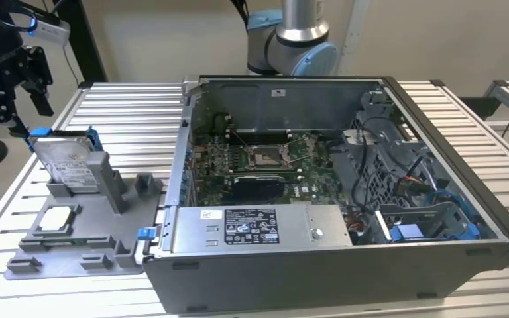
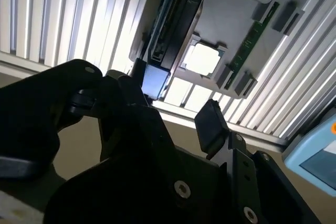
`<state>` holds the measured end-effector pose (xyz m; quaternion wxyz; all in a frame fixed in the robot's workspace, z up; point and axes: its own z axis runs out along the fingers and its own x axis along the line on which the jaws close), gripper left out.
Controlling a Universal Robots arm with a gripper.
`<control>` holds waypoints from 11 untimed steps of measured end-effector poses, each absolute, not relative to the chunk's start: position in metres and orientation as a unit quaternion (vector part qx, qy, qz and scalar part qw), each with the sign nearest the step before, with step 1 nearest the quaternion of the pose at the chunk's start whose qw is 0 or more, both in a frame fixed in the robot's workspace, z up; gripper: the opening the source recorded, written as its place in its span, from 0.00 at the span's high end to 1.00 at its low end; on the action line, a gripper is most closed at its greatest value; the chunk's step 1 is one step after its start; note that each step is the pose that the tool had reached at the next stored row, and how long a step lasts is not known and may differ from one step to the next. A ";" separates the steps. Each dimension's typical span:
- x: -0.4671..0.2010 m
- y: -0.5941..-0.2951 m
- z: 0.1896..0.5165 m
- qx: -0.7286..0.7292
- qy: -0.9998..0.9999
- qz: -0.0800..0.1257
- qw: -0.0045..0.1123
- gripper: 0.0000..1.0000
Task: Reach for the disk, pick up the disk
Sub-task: 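Pick up the disk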
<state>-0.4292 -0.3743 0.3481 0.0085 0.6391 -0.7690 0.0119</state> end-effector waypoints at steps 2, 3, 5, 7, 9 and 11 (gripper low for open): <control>-0.429 -0.374 0.344 0.639 -0.769 0.012 0.009 0.00; -0.429 -0.373 0.343 0.639 -0.769 0.012 0.008 0.00; -0.429 -0.373 0.339 0.639 -0.769 0.012 0.009 0.00; -0.429 -0.371 0.335 0.640 -0.769 0.012 0.009 0.00; -0.429 -0.366 0.332 0.640 -0.768 0.012 0.008 0.00; -0.429 -0.362 0.328 0.641 -0.767 0.012 0.008 0.00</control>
